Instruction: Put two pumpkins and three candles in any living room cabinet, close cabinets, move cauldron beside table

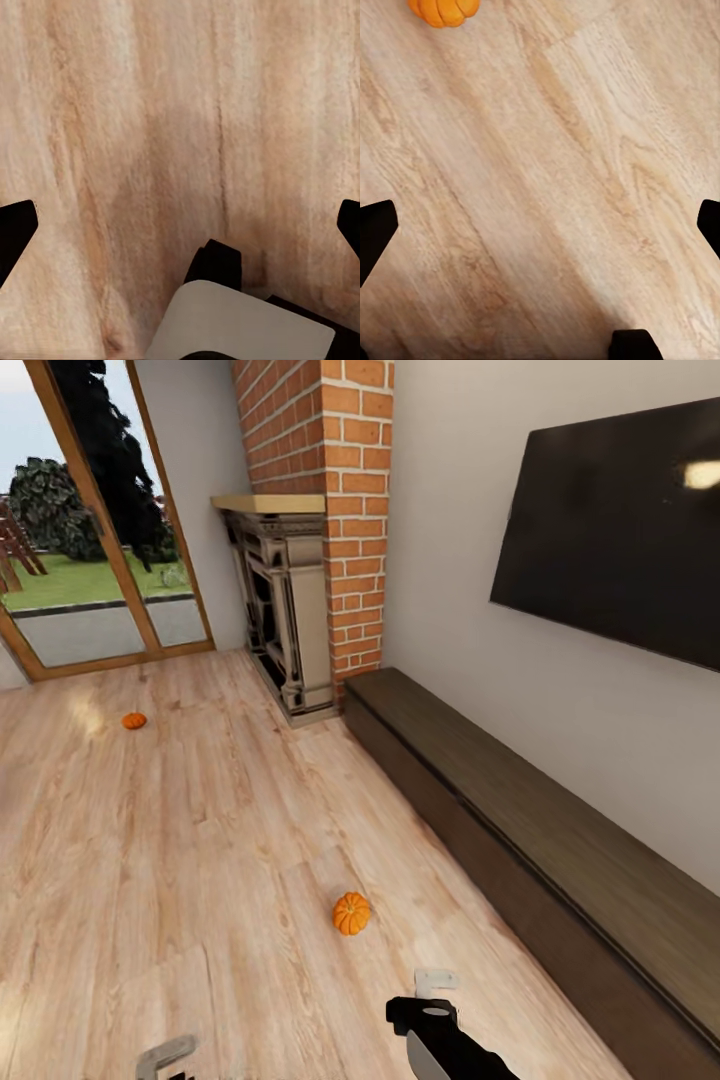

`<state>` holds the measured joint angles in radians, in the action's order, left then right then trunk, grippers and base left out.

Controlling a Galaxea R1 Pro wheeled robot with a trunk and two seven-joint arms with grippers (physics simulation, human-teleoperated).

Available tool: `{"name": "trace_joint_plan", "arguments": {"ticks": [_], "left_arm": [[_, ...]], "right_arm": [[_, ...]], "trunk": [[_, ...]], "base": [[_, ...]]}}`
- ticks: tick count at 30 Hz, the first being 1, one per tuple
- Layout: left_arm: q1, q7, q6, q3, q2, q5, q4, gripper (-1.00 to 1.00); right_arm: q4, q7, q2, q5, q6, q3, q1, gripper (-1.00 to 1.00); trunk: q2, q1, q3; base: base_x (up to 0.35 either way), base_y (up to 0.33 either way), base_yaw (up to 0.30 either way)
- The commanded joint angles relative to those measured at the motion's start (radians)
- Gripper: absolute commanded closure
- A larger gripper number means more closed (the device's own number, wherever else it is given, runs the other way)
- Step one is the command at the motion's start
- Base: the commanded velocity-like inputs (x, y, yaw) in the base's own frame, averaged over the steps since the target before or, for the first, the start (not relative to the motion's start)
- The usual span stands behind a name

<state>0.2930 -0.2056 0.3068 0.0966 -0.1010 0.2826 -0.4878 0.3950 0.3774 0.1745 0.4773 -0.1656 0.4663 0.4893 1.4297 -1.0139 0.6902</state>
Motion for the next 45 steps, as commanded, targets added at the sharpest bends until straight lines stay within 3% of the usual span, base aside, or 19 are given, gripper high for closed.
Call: {"name": "trace_joint_plan", "arguments": {"ticks": [1, 11, 15, 19, 45], "left_arm": [[0.000, 0.000, 0.000, 0.000, -0.001, 0.000, 0.000, -1.00], [0.000, 0.000, 0.000, 0.000, -0.003, 0.001, 0.000, -1.00], [0.000, 0.000, 0.000, 0.000, -0.003, 0.001, 0.000, -1.00], [0.000, 0.000, 0.000, 0.000, -0.004, 0.001, 0.000, -1.00], [0.000, 0.001, -0.015, 0.000, -0.008, 0.001, 0.002, -1.00]], "right_arm": [[0.000, 0.000, 0.000, 0.000, 0.006, 0.000, 0.000, -1.00], [-0.001, 0.000, 0.000, 0.001, 0.019, 0.007, 0.000, -1.00], [-0.001, 0.001, 0.000, 0.001, 0.028, 0.070, 0.000, -1.00], [-0.001, 0.001, 0.000, 0.002, 0.032, 0.086, 0.000, -1.00], [-0.001, 0.001, 0.000, 0.003, 0.034, 0.091, 0.000, -1.00]], "trunk": [[0.000, 0.000, 0.001], [0.000, 0.000, 0.006], [0.000, 0.000, 0.008], [0.000, 0.000, 0.010], [0.000, 0.000, 0.024]], "base": [[0.134, 0.172, 0.275], [0.193, 0.223, 0.275], [0.245, 0.236, 0.275], [0.258, 0.234, 0.275], [0.286, 0.150, 0.275]]}}
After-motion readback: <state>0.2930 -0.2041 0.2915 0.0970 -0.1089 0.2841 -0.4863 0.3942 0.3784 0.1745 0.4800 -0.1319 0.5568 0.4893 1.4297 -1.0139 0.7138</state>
